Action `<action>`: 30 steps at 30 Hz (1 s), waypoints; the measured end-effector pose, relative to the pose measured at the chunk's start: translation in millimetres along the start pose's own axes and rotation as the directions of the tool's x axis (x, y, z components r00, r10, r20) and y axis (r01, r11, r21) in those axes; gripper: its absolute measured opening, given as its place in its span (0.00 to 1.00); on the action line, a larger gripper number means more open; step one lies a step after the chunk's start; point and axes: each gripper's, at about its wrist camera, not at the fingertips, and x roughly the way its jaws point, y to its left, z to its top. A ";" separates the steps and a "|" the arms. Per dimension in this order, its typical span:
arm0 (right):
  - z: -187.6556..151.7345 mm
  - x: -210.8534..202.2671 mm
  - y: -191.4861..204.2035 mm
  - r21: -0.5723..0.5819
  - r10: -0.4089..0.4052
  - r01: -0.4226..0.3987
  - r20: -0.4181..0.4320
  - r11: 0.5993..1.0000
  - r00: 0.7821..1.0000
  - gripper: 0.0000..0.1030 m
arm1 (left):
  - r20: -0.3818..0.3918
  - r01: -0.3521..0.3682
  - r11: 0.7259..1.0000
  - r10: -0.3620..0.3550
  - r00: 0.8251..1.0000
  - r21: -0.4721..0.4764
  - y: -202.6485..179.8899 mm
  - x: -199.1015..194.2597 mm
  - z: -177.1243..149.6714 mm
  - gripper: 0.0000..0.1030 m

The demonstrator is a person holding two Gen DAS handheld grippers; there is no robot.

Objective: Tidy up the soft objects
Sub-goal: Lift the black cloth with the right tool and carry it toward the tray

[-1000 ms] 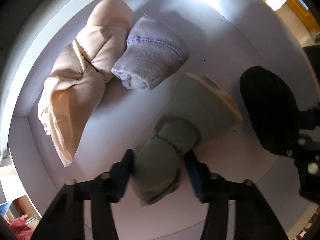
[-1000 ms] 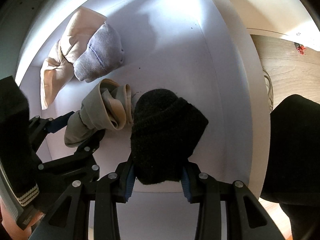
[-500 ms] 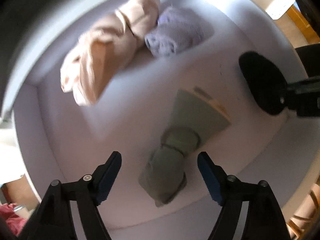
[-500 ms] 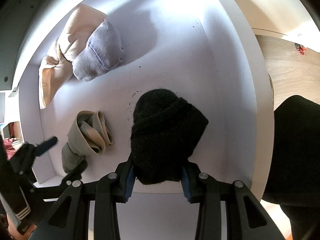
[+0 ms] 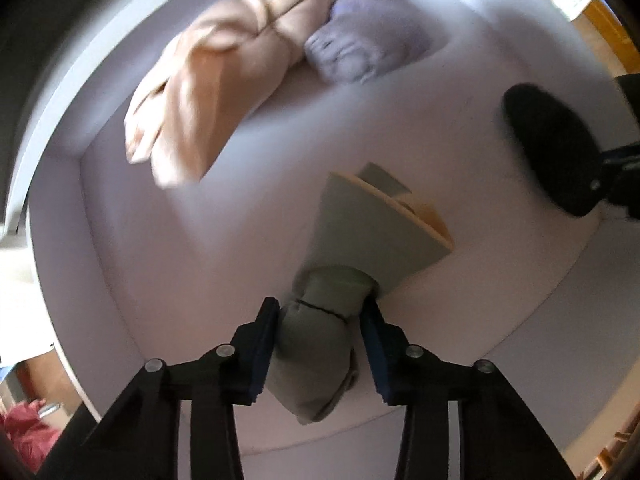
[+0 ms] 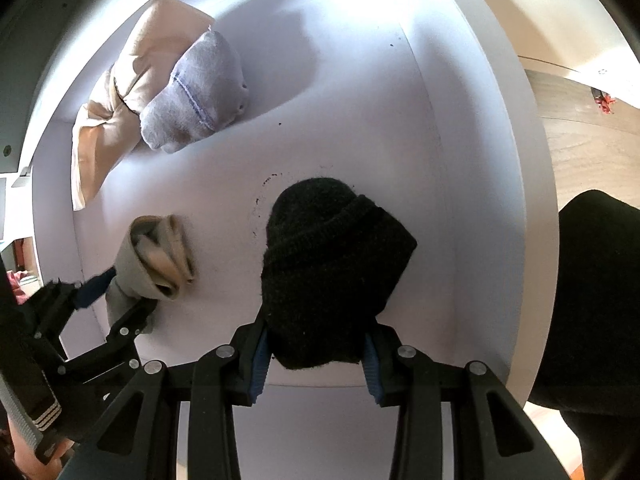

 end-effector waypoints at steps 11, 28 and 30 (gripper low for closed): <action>-2.0 -5.2 8.9 -0.017 -0.015 0.015 0.025 1.000 1.000 0.37 | -0.056 -0.034 0.985 0.025 0.998 -0.172 27.2 10.5 -27.7 0.40; -18.7 -58.0 13.8 -0.005 0.048 -0.048 0.120 0.999 0.992 0.37 | -0.061 0.019 0.968 -0.035 0.998 -0.251 29.6 21.3 -56.2 0.40; -20.1 -71.4 14.9 -0.005 0.058 -0.058 0.141 0.998 0.988 0.37 | -0.060 0.021 0.968 -0.037 0.998 -0.252 29.0 22.0 -58.8 0.40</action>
